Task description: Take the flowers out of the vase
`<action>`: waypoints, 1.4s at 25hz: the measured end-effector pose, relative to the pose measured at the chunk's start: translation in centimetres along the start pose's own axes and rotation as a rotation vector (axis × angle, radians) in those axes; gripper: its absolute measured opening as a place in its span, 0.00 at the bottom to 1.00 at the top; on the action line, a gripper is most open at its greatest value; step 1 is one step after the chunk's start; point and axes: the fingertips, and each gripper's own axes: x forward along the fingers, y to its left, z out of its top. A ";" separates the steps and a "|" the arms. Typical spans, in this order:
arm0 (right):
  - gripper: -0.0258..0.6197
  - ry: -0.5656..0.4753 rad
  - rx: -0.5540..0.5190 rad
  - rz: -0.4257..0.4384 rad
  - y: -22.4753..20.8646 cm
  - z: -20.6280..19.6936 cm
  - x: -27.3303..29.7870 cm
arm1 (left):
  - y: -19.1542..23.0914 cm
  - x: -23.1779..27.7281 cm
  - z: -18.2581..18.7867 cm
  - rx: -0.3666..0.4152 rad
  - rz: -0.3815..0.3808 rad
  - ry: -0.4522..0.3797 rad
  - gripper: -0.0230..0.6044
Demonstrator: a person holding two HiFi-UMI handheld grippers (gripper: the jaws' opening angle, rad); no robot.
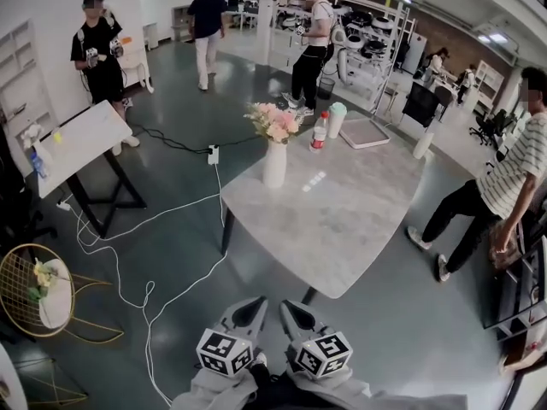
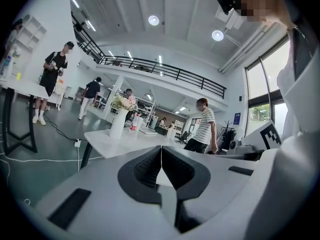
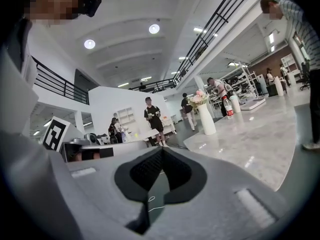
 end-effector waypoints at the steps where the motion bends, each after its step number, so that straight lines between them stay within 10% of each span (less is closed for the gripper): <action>1: 0.04 0.000 0.001 0.000 0.0 -0.1 0.3 | 0.4 0.1 0.0 -0.003 0.002 0.001 0.04; 35: 0.04 -0.042 -0.031 0.013 -5.5 4.7 9.0 | 7.0 6.5 3.2 -0.027 0.021 0.005 0.04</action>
